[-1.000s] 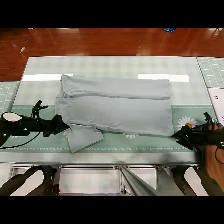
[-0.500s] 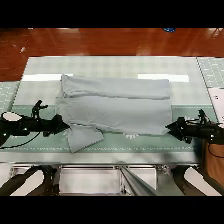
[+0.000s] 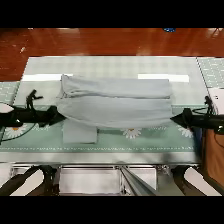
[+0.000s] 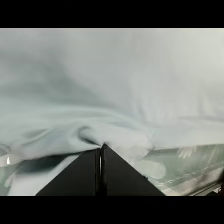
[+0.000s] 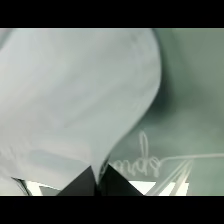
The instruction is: Fold the shirts.
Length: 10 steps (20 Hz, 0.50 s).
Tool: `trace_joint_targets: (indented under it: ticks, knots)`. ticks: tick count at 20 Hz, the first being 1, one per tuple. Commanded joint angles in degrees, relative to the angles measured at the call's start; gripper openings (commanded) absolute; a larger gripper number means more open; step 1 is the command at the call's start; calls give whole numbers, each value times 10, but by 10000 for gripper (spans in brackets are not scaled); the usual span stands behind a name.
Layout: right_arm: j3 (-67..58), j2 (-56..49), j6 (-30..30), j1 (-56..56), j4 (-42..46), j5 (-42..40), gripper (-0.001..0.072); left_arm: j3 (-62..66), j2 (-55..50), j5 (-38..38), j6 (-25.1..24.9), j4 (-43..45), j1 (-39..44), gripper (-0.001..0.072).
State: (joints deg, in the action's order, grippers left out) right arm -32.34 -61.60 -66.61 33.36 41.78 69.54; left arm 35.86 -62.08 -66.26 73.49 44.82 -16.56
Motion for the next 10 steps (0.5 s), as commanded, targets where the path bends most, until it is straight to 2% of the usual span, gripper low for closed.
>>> trace_joint_targets:
  ticks: [1, 6, 10]
  knots:
    - [-70, 13, -7, 0, -9, 20, 27, 98, -22, -26, -2, -9, 0, 15]
    - [-154, -56, -13, -73, -22, -27, 27, 265, -174, -24, 11, -11, 38, 15]
    - [-239, -168, -43, -116, -22, -81, 27, 421, -310, -31, 56, -11, 68, 15]
